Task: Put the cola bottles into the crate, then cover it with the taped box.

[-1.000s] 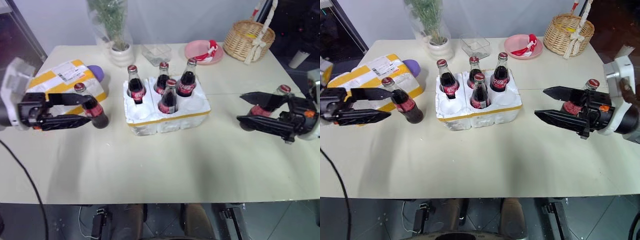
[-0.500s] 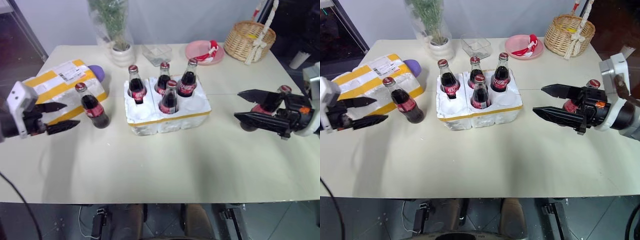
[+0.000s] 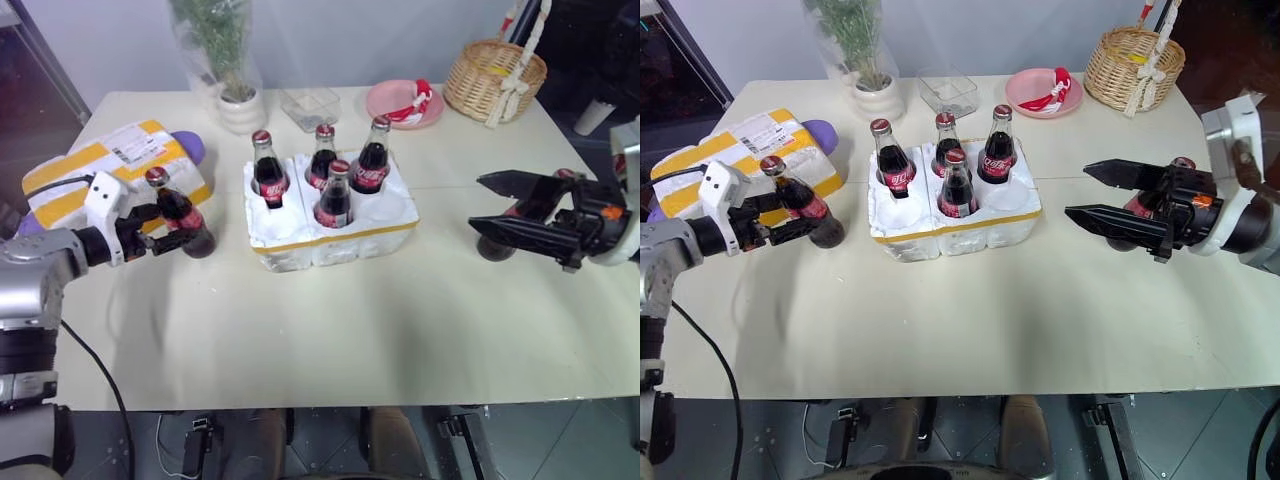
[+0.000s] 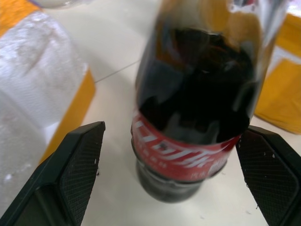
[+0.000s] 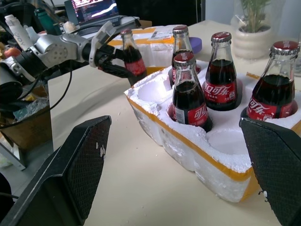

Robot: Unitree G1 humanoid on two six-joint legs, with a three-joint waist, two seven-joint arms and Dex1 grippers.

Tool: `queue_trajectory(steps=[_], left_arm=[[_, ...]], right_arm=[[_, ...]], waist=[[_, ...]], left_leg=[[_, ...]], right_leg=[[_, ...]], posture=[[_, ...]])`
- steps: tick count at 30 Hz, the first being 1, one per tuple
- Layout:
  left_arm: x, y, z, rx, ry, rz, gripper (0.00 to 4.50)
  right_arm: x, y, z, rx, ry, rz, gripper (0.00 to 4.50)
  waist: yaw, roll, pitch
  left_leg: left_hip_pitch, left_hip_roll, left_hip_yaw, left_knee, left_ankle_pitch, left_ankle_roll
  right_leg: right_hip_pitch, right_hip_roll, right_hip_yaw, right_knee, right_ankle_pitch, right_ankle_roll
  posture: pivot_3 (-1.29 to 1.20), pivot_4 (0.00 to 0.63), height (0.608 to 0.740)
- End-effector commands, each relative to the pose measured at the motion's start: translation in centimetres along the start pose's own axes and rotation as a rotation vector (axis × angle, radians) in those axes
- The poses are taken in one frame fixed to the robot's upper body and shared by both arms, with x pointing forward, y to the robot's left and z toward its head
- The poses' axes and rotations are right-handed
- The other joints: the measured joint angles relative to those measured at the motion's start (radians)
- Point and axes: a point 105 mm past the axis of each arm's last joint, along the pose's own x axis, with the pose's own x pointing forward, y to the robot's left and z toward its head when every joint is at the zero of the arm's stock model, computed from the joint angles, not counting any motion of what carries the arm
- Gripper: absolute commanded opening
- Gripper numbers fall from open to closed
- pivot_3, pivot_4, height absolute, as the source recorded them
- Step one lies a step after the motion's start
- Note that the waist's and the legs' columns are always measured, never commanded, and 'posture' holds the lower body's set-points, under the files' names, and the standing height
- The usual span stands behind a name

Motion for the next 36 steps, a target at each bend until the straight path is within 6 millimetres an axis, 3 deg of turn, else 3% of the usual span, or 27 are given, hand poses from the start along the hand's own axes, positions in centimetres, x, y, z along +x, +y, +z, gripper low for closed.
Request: queue_trajectory(steps=[1, 3, 6, 8, 11, 21, 25, 28, 30, 36], left_arm=[[0.5, 0.3, 0.9, 0.036, -0.026, 0.019, 4.42], [0.9, -0.2, 1.2, 0.023, -0.050, -0.008, 4.42], [0.8, -0.9, 1.6, 0.005, -0.076, -0.060, 3.67], [0.6, -1.1, 1.9, -0.008, -0.085, -0.087, 2.81], [-0.1, -1.6, 3.1, -0.034, -0.112, -0.145, 2.81], [-4.9, -7.5, 12.2, -0.071, -0.246, -0.650, 2.81], [-2.9, -8.0, 14.6, -0.027, -0.304, -0.666, 2.81], [0.4, -8.8, 14.6, 0.047, -0.296, -0.639, 2.81], [2.2, -9.4, 14.0, 0.059, -0.265, -0.639, 2.81], [5.7, -10.2, 9.2, 0.300, -0.091, -0.618, 2.81]], right_arm=[[-0.1, 0.4, 1.1, -0.040, -0.025, 0.006, 4.50], [0.0, 0.5, 1.1, -0.038, -0.027, 0.006, 4.50], [0.0, 0.6, 1.1, -0.037, -0.029, 0.006, 4.50], [0.1, 0.6, 1.0, -0.036, -0.029, 0.005, 4.50], [0.0, 0.7, 0.9, -0.033, -0.028, 0.002, 4.50], [-0.4, 0.6, 0.7, -0.039, -0.015, -0.009, 4.50], [-0.4, 0.7, 0.4, -0.037, -0.015, -0.011, 4.50], [-0.3, 0.8, 0.4, -0.039, -0.017, -0.011, 4.50], [-0.3, 0.9, 0.4, -0.043, -0.015, -0.014, 4.50], [-0.7, 1.1, 0.6, -0.048, -0.021, -0.035, 4.50]], waist=[[-0.001, 0.000, 0.000], [0.000, 0.000, 0.000], [-0.001, 0.000, 0.000], [-0.002, 0.000, 0.000], [-0.002, 0.000, 0.000], [-0.001, -0.003, 0.002], [0.001, -0.002, 0.001], [0.000, -0.002, 0.001], [-0.001, -0.003, 0.001], [-0.007, -0.003, 0.001]], left_leg=[[0.000, 0.000, 0.000, 0.000, 0.000, 0.000], [0.000, 0.000, 0.000, 0.000, 0.000, 0.000], [0.000, 0.000, 0.000, 0.000, 0.000, 0.000], [0.000, 0.000, 0.000, 0.000, 0.000, 0.000], [0.000, 0.000, 0.000, 0.000, 0.000, 0.000], [-0.001, 0.000, 0.000, 0.000, 0.000, 0.000], [-0.001, 0.000, 0.000, 0.000, 0.000, 0.000], [0.000, -0.001, 0.000, 0.001, 0.000, 0.000], [0.000, -0.001, 0.000, 0.001, 0.000, 0.000], [-0.001, -0.001, 0.000, 0.000, 0.000, 0.000]], right_leg=[[0.000, 0.000, 0.000, 0.000, 0.000, 0.000], [0.000, 0.000, 0.000, 0.000, 0.000, 0.000], [0.000, 0.000, 0.000, 0.000, 0.000, 0.000], [0.000, 0.000, 0.000, 0.000, 0.000, 0.000], [0.000, 0.000, 0.000, 0.000, 0.000, 0.000], [-0.001, 0.000, 0.000, 0.000, 0.000, 0.000], [0.000, 0.000, 0.000, 0.000, 0.000, 0.000], [0.001, 0.000, 0.000, 0.000, 0.000, 0.000], [0.001, 0.000, 0.000, 0.000, 0.000, 0.000], [-0.001, 0.000, 0.000, 0.000, 0.000, 0.000]], posture=[[0.00, 0.150, 0.737], [0.00, 0.150, 0.737], [0.00, 0.150, 0.737], [0.00, 0.150, 0.737], [0.00, 0.150, 0.737], [0.00, 0.150, 0.737], [0.00, 0.150, 0.737], [0.00, 0.150, 0.737], [0.00, 0.150, 0.737], [0.00, 0.150, 0.737]])
